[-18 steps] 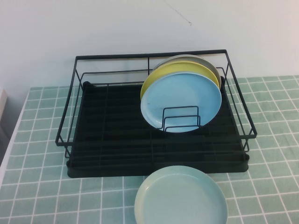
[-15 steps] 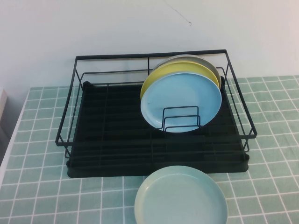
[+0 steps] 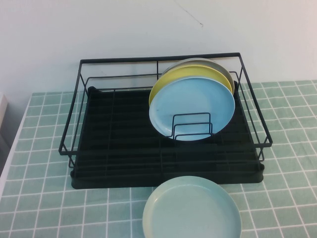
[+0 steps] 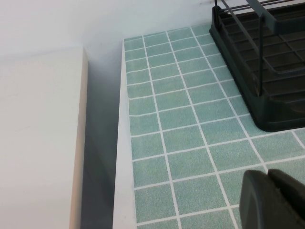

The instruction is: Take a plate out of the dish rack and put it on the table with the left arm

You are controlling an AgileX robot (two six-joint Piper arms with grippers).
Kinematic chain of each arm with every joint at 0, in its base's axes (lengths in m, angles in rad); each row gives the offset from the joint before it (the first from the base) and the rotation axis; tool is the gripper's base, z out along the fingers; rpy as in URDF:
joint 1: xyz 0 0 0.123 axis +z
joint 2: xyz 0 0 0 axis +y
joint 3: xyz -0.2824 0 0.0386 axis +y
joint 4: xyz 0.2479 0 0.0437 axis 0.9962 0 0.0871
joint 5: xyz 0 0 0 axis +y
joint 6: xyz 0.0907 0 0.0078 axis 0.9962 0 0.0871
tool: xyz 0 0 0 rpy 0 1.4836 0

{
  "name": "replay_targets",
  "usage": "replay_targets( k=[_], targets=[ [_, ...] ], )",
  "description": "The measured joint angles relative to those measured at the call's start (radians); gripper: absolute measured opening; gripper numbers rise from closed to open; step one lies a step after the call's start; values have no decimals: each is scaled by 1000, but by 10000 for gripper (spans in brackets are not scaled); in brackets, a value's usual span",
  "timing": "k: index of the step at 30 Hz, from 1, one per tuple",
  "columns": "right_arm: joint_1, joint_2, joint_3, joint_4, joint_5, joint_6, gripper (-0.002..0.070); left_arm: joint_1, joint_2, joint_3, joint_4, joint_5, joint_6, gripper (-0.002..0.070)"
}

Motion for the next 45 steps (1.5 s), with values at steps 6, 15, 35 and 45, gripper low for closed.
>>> replay_targets(
  k=[6, 15, 35, 45],
  targets=[
    [0, 0, 0, 0, 0, 0, -2, 0, 0, 0, 0, 0, 0, -3],
    [0, 0, 0, 0, 0, 0, -2, 0, 0, 0, 0, 0, 3, -3],
    [0, 0, 0, 0, 0, 0, -2, 0, 0, 5, -34, -747, -2, -3],
    [0, 0, 0, 0, 0, 0, -2, 0, 0, 5, -49, -1197, -19, -3]
  ],
)
